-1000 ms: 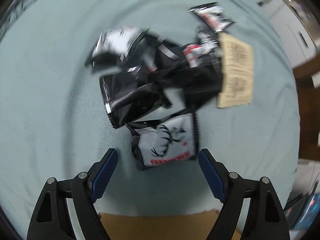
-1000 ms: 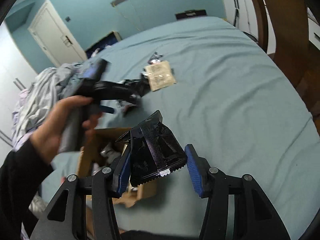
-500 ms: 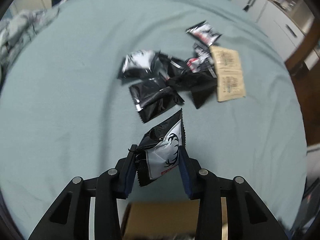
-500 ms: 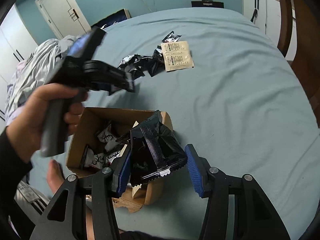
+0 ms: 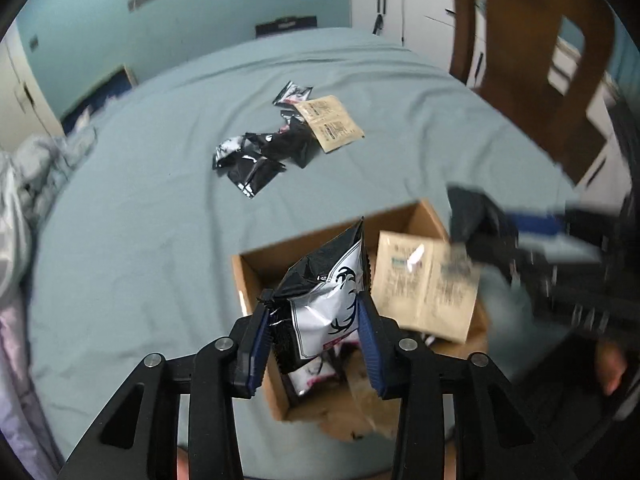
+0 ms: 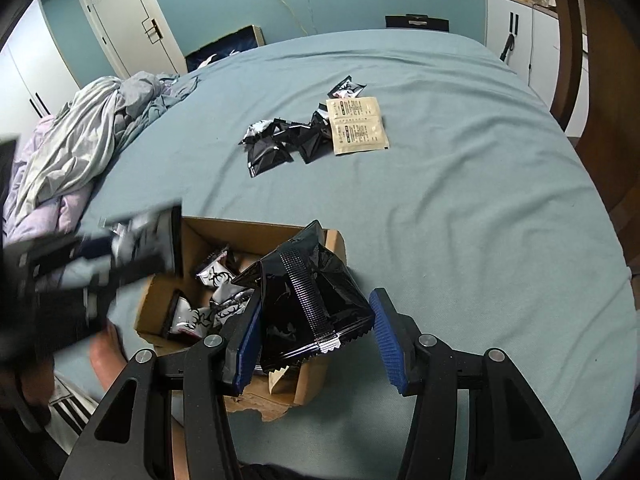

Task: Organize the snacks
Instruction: 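Carry both packets over the box and open both tools to drop them, then reach the right tool to the pile and grasp a beige sachet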

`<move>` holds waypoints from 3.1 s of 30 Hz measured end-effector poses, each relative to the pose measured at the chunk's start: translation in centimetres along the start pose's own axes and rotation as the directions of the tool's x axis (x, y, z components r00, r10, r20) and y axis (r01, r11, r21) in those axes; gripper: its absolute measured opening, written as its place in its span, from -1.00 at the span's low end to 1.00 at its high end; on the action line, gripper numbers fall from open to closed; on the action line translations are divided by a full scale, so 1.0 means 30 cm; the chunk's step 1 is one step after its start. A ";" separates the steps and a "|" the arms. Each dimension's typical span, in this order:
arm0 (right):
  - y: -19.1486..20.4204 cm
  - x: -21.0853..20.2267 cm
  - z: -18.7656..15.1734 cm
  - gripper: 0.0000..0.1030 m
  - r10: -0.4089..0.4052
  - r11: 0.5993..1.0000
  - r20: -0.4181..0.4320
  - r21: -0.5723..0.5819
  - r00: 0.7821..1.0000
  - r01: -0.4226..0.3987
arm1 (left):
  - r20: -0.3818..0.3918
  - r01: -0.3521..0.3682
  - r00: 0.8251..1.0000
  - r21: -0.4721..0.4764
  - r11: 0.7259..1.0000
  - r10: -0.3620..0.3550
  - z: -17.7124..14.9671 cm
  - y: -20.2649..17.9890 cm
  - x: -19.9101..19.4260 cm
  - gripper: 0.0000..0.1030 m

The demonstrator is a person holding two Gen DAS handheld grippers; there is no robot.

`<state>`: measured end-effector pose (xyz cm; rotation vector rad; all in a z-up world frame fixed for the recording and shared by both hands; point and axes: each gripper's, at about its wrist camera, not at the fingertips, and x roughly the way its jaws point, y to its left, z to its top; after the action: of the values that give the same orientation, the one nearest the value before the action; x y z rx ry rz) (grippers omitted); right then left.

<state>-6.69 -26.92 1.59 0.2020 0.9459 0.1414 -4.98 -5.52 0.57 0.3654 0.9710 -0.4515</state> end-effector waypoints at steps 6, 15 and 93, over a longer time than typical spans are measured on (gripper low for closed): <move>-0.021 -0.016 -0.002 -0.03 0.030 0.999 0.008 0.032 1.000 -0.030 | 0.026 -0.087 0.996 0.119 0.989 0.085 -0.026 -0.084 -0.007 0.36; 0.031 -0.015 -0.020 -0.03 0.143 0.990 -0.012 -0.022 0.990 -0.143 | 0.028 -0.177 0.983 -0.086 0.980 0.180 -0.019 0.082 -0.014 0.62; -0.153 0.503 0.560 0.41 -0.029 0.999 -0.108 -0.030 0.994 0.026 | -0.054 -0.082 0.996 -0.310 0.947 0.068 0.049 0.263 0.103 0.62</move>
<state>15.87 -30.09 -1.83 0.1555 1.0538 0.1415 1.66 -0.16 -0.53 0.1250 1.0480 -0.2154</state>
